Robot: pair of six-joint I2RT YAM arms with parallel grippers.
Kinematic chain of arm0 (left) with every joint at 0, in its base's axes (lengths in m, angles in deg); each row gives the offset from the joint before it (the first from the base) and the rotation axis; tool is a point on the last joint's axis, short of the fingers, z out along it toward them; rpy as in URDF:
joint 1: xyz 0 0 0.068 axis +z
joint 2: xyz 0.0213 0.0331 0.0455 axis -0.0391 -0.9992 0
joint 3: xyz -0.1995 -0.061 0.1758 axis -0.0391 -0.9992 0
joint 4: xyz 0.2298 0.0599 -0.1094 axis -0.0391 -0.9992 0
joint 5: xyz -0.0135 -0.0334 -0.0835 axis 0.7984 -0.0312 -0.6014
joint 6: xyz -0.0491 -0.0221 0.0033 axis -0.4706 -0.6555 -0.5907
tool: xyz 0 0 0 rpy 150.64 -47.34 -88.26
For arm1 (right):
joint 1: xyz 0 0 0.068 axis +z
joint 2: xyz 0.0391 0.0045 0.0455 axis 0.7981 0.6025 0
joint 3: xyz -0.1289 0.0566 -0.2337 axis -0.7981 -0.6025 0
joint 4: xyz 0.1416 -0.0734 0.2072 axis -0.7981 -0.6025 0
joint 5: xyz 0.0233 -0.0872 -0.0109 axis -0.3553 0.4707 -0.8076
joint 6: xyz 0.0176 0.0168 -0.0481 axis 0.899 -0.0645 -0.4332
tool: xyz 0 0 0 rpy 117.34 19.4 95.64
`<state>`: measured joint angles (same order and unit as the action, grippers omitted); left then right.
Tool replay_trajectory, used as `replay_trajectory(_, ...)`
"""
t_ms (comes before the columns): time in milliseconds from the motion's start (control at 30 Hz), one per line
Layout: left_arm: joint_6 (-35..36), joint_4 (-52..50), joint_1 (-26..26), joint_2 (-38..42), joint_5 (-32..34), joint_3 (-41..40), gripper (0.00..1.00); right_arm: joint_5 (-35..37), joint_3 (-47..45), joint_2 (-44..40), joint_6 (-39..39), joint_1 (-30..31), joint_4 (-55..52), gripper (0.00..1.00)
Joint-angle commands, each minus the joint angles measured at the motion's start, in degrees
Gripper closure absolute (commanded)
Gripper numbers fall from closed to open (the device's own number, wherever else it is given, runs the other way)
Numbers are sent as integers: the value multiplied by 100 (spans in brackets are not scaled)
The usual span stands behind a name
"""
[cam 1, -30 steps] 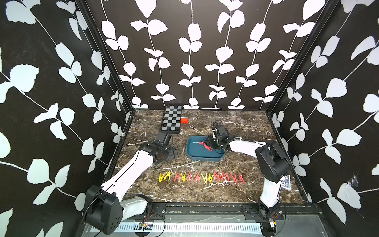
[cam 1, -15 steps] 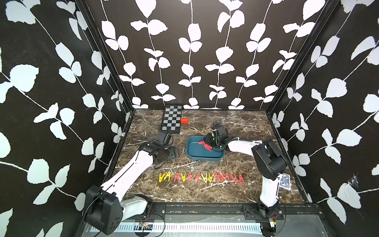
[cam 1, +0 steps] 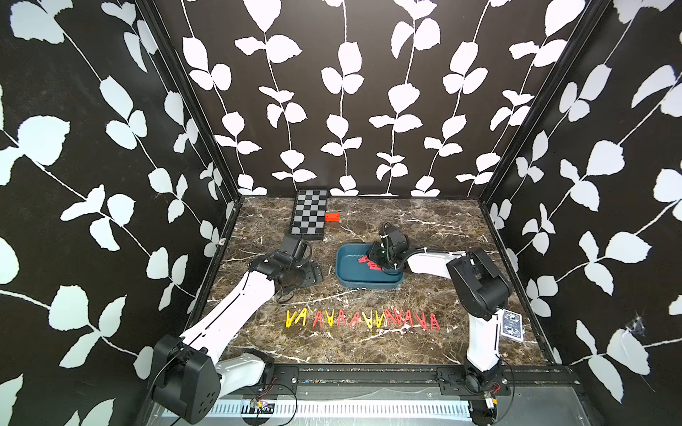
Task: Take the clothespins out of the storage box
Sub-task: Pick up the clothespin from the storage box.
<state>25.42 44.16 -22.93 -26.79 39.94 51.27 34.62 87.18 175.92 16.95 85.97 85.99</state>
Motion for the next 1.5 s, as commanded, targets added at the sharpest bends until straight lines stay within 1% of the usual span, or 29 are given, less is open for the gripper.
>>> replay_trajectory(0,19,0,30,131,15,117,5,162,34,29,160,39,131,85)
replay_trajectory(67,20,0,30,121,7,140,5,148,53,3,138,45,135,93)
replay_trajectory(133,35,-12,30,113,4,154,5,144,86,-53,108,47,104,95)
replay_trajectory(200,43,0,30,118,0,170,5,151,123,-123,77,59,24,100)
replay_trajectory(400,79,135,25,36,-84,201,5,175,181,-575,-118,83,-489,100)
replay_trajectory(600,158,389,30,-160,-278,270,5,273,267,-1223,-590,85,-1189,100)
replay_trajectory(900,394,747,-71,-610,-615,545,5,440,314,-2148,-1498,-17,-2916,100)
replay_trajectory(967,466,771,-130,-754,-648,654,5,510,219,-2540,-1695,-94,-3331,100)
replay_trajectory(1067,519,863,-230,-934,-718,791,5,531,96,-2860,-2012,-219,-3989,100)
replay_trajectory(1300,742,893,-632,-1424,-836,1271,5,591,-197,-3364,-2690,-473,-5302,100)
replay_trajectory(1467,722,919,-759,-1583,-853,1405,4,663,-557,-3576,-3099,-590,-5990,100)
